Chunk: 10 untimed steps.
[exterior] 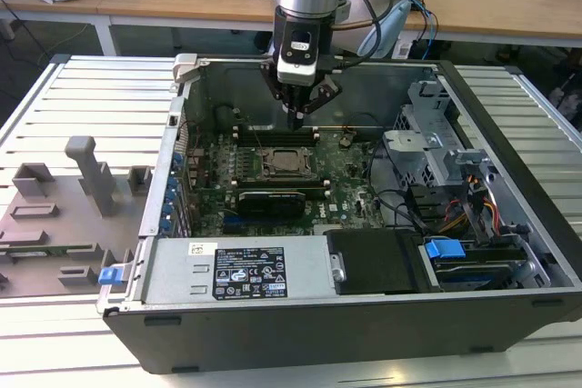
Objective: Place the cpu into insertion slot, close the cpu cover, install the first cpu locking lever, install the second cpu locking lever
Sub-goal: 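Install the first cpu locking lever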
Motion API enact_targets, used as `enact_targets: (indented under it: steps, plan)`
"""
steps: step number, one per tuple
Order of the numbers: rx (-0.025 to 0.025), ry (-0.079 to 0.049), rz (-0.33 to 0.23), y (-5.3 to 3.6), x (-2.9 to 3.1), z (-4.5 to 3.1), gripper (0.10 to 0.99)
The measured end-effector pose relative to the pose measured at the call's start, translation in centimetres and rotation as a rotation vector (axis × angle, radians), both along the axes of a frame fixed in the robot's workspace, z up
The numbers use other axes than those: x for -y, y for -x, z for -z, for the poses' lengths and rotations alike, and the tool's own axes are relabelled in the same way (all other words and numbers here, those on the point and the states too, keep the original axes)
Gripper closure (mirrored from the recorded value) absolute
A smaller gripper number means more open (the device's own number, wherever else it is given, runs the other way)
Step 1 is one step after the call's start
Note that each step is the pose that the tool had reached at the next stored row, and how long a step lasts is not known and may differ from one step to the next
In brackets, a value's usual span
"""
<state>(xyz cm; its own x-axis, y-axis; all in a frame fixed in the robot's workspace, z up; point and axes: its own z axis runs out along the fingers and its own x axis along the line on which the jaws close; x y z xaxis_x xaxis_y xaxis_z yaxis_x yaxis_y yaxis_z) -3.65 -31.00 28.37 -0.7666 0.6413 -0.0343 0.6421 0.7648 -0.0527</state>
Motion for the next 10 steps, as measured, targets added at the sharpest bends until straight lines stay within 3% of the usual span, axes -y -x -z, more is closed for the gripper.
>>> enact_targets:
  steps: [10]
  plan:
    - [0.0, 0.0, -0.071, 0.0, 0.0, 0.0, 0.98]
